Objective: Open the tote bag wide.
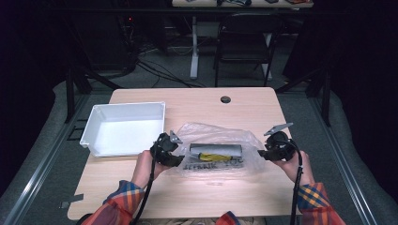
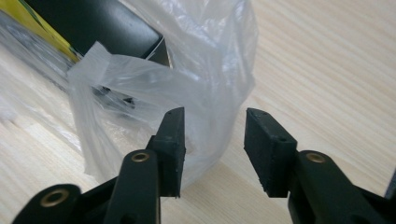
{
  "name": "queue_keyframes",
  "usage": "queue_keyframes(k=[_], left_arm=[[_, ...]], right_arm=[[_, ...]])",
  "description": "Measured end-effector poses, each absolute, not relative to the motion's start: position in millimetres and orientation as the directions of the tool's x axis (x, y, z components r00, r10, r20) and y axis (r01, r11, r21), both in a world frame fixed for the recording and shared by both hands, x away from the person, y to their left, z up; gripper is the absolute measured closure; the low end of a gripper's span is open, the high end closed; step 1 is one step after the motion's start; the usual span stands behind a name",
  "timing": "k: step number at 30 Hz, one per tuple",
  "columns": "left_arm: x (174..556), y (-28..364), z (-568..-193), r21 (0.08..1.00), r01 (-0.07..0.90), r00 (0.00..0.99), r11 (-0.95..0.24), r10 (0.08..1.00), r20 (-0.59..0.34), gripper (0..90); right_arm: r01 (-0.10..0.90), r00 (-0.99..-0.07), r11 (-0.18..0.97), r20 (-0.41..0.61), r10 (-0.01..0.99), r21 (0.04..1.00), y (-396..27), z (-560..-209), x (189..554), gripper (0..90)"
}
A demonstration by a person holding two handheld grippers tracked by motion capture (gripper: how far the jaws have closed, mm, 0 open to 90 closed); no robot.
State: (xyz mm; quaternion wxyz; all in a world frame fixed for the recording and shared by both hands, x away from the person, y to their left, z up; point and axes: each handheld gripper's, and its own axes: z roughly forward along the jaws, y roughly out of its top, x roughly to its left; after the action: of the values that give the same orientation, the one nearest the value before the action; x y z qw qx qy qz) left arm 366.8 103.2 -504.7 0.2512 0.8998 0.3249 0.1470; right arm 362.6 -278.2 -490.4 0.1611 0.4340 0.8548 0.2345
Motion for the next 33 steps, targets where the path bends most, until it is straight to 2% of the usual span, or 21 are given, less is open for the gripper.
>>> queue_keyframes(k=[6,8,10,12,14,16,19,24,33], left_arm=[[367.9,101.6,-493.2,0.586,0.489,0.736,-0.646,0.666,0.120,50.3],[369.6,98.8,-490.8,0.599,0.477,0.735,-0.643,0.665,0.128,51.2],[372.7,94.6,-492.9,0.600,0.474,0.734,-0.644,0.666,0.136,53.7],[375.4,91.2,-498.4,0.579,0.482,0.743,-0.657,0.657,0.127,56.3],[377.6,88.3,-506.7,0.554,0.487,0.747,-0.675,0.651,0.136,61.6],[380.1,86.5,-515.1,0.532,0.492,0.747,-0.689,0.648,0.149,66.5],[384.8,85.4,-526.6,0.503,0.501,0.751,-0.704,0.642,0.151,72.5],[391.8,83.3,-542.6,0.461,0.529,0.749,-0.712,0.647,0.140,75.7],[392.9,80.4,-549.6,0.469,0.560,0.759,-0.683,0.650,0.039,77.9]], right_arm=[[0.631,-0.607,0.456,0.034,0.794,0.627,-277.3,-463.4,351.1,45.3],[0.621,-0.639,0.465,0.063,0.767,0.631,-265.6,-460.3,348.1,38.9],[0.613,-0.660,0.495,0.056,0.749,0.615,-249.8,-465.5,348.2,38.4],[0.616,-0.670,0.549,0.009,0.742,0.564,-235.3,-478.8,352.8,45.2],[0.647,-0.648,0.577,-0.040,0.761,0.499,-226.7,-495.4,358.9,62.1],[0.669,-0.634,0.584,-0.056,0.771,0.459,-225.3,-509.7,365.2,73.5],[0.701,-0.597,0.563,-0.072,0.799,0.438,-230.8,-525.1,373.4,82.1],[0.727,-0.560,0.545,-0.098,0.823,0.419,-238.6,-542.6,383.4,88.0],[0.735,-0.524,0.548,-0.178,0.833,0.399,-245.7,-550.7,392.5,89.1]])
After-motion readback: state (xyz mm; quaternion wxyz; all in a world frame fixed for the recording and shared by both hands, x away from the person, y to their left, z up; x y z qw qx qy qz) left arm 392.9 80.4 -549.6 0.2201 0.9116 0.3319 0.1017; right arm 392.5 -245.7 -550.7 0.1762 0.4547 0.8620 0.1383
